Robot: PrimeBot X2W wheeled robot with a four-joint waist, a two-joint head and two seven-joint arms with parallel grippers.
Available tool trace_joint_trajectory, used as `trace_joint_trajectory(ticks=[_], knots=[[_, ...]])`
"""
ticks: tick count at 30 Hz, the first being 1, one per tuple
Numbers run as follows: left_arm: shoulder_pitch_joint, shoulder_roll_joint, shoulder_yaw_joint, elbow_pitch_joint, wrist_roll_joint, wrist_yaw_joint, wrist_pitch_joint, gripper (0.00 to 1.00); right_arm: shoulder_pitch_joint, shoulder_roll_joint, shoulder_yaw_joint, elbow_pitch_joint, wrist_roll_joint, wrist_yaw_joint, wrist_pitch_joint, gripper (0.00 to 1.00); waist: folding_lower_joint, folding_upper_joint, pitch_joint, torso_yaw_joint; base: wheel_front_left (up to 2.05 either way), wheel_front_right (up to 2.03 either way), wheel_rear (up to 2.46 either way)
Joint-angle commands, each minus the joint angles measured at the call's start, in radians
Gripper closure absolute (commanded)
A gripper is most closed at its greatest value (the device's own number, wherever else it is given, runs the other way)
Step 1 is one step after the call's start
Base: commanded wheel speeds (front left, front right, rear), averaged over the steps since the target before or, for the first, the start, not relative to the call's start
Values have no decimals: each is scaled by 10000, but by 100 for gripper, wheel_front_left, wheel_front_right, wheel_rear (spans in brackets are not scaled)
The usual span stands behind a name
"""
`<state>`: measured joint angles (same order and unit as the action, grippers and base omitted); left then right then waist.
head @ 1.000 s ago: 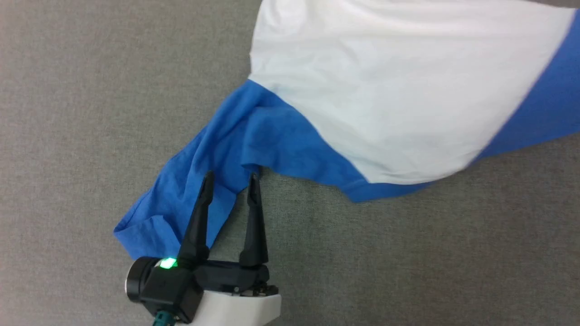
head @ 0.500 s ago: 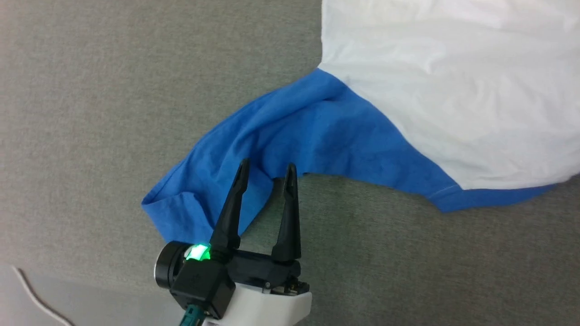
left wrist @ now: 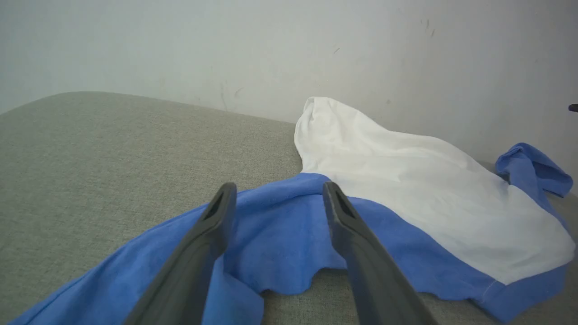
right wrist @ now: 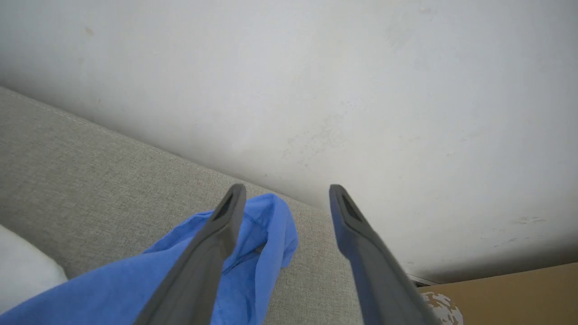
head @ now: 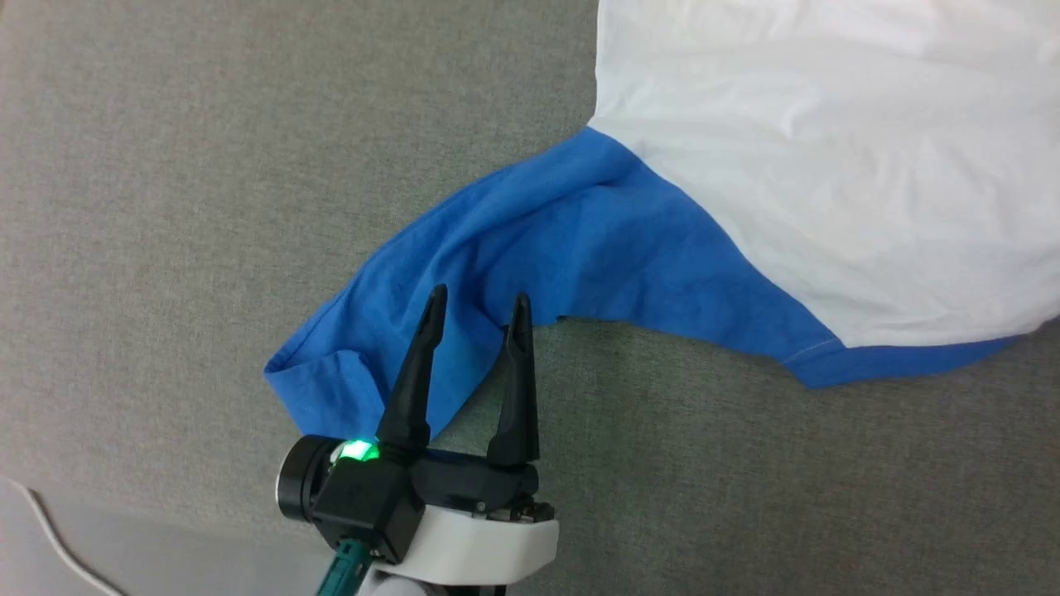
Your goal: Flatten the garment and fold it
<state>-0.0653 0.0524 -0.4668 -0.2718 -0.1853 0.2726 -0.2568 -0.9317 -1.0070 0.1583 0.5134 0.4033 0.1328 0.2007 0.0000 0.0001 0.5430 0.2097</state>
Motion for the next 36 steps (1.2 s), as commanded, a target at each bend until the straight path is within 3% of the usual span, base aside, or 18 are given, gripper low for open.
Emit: trace_joint_trajectory(ticks=[1, 9, 14, 17, 21, 24, 27, 30, 36], knots=[[-45, -21, 69, 35, -45, -69, -49, 0, 48, 94, 25, 29, 156, -21, -100, 0, 0, -1, -646, -358, 0, 0, 0], [725, 176, 770, 45, -163, -374, -49, 0, 1931, 988, -374, -951, 1780, -21, -1099, 0, 0, -1, -2119, -849, 0, 0, 0], [1215, 285, 1085, -33, -261, -512, -49, 0, 4455, 2096, -1839, -2633, 2125, -21, -1786, 0, 0, -1, -2640, -1157, 0, 0, 0], [1455, 275, 1192, -37, -322, -594, -49, 0, 6390, 3352, -3207, -4094, 1635, -21, -2107, 0, 0, -1, -2831, -1268, 0, 0, 0], [1750, 244, 1284, 80, -366, -627, -49, 0, 8749, 5774, -4768, -6191, 638, -21, -2199, 0, 0, -1, -2978, -1363, 0, 0, 0], [1897, 255, 1380, 188, -358, -626, -49, 0, 9992, 7483, -5351, -7545, 60, -21, -2078, 0, 0, -1, -3055, -1481, 0, 0, 0], [1885, 449, 1571, 260, -247, -529, 22, 0, 10660, 8552, -5402, -8553, -364, -21, -1826, 0, 0, -1, -3068, -1643, 0, 0, 0], [1671, 924, 1803, 232, 11, -459, 673, 0, 10855, 8973, -5289, -9156, -571, -21, -1553, 0, 0, -1, -3012, -1769, 0, 0, 0], [916, 2265, 1947, 280, 665, -777, 3249, 0, 10628, 8980, -5193, -9575, -830, -21, -1225, 0, 0, -1, -2690, -1754, 0, 0, 0]])
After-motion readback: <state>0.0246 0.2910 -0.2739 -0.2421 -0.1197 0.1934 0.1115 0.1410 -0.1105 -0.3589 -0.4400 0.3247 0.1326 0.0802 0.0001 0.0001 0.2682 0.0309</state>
